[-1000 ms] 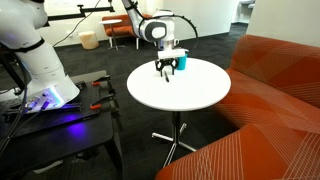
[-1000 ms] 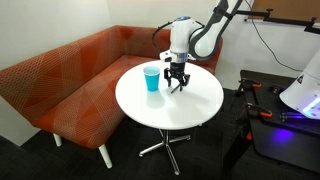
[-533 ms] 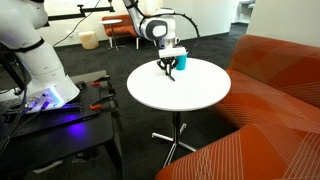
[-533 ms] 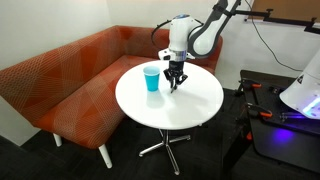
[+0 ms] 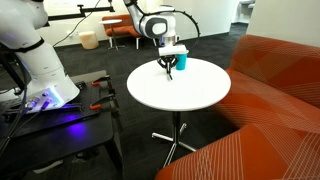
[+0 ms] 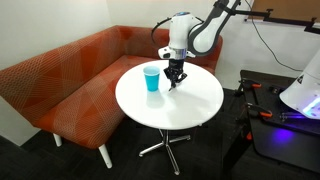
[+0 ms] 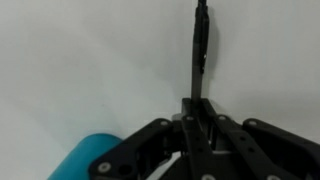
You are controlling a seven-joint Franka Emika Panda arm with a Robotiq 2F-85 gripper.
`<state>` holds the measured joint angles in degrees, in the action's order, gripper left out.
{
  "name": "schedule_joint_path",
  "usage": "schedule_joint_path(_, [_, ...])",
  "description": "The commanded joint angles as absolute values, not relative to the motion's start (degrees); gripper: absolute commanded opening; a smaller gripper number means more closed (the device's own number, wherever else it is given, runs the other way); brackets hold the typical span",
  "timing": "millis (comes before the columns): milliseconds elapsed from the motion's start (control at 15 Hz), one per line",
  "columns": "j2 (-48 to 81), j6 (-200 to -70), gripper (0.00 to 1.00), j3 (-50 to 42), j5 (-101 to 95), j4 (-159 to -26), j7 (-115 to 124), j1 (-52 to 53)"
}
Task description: Put the pen in the cup
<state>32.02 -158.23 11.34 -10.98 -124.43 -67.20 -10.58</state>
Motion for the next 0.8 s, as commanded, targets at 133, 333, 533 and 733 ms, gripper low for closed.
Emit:
schedule_joint_path(133, [24.1,-157.06,0.03,12.46,-6.65,-129.35,-68.55,-11.57])
schedule_joint_path(333, [21.85,-160.7,0.03,13.25,-6.27,-131.58,-72.49,-12.58])
schedule_joint_path(533, [20.84,-165.17,0.03,15.68,-4.05,-133.21,-79.23,-14.95])
schedule_joint_path(733, [20.89,-169.12,0.03,20.82,0.65,-134.19,-87.53,-19.58])
